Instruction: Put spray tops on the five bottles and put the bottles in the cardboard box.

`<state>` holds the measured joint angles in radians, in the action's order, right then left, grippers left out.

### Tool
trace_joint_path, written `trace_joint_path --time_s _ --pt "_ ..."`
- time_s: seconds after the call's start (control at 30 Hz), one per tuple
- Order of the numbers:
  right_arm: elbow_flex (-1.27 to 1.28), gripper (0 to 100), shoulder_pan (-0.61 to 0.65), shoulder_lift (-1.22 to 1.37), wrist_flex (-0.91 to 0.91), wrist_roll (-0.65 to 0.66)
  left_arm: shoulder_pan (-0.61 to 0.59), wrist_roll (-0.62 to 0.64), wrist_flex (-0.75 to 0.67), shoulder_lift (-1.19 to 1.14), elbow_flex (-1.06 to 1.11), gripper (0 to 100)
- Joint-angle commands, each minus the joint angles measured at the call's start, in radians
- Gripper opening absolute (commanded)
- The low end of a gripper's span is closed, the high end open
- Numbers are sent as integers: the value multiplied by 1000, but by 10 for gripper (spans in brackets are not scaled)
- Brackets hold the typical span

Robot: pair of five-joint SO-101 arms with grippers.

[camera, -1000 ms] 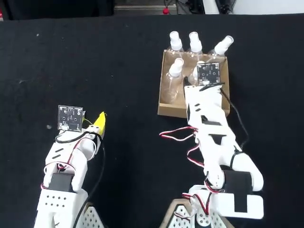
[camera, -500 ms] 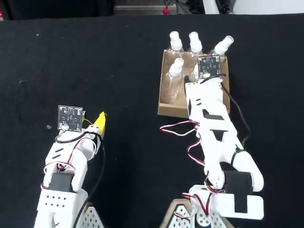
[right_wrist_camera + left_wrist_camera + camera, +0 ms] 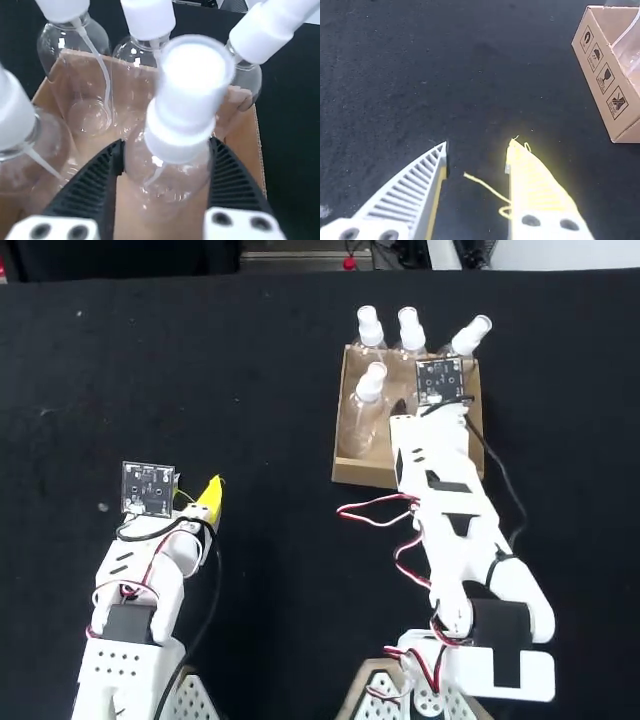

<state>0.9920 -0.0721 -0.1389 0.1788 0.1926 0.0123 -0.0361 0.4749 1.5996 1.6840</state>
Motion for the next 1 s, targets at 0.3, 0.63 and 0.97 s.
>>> trace_joint_path --time_s 0.3,0.63,0.97 --pt "-31 201 -28 -13 -6 5 10 2 -2 9 24 191" --pt "10 203 -28 -68 -8 2 10 0 -2 9 24 191" --pt "5 342 -5 -76 -58 6 8 0 -2 9 24 191"
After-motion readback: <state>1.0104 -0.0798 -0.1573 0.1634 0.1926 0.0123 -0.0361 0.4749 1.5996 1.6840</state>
